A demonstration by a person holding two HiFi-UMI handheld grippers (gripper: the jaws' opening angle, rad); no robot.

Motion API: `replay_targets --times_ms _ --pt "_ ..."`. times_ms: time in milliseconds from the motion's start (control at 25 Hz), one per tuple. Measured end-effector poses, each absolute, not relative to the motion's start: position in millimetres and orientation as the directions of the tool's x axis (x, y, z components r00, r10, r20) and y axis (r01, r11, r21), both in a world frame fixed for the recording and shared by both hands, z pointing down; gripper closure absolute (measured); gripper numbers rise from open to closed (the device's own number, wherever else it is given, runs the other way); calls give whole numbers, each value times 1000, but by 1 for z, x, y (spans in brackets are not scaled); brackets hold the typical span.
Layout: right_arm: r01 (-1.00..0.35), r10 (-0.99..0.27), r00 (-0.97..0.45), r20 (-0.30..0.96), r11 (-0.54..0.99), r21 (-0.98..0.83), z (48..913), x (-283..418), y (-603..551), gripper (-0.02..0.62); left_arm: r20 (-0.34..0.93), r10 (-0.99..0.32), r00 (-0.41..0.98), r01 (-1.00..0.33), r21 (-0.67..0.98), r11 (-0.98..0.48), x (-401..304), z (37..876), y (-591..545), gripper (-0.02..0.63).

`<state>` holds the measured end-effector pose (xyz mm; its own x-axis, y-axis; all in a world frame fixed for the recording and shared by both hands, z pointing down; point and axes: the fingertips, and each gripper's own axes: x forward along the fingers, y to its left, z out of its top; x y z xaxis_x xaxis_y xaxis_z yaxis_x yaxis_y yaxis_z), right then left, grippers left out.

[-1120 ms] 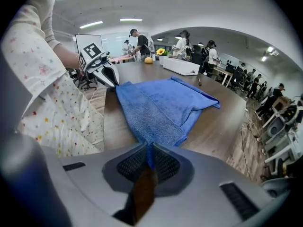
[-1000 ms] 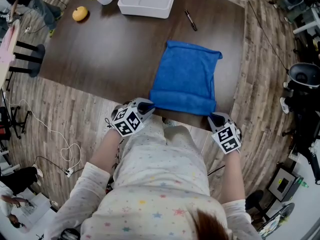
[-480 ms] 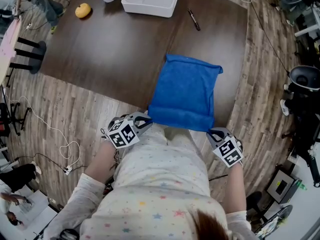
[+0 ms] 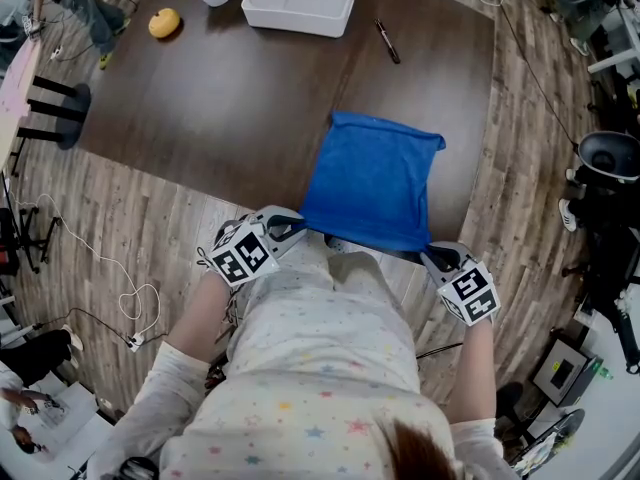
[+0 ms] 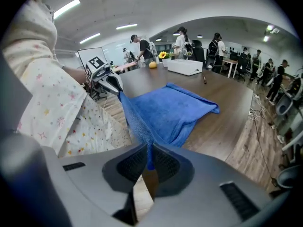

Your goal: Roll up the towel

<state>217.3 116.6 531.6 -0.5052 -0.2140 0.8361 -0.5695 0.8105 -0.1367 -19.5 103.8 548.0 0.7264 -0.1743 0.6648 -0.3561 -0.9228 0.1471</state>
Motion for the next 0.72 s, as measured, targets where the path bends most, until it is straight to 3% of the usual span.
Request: replay_targets --times_ms 720 --pt "-738 -458 -411 788 675 6 542 229 -6 543 671 -291 682 -460 84 -884 -15 550 -14 568"
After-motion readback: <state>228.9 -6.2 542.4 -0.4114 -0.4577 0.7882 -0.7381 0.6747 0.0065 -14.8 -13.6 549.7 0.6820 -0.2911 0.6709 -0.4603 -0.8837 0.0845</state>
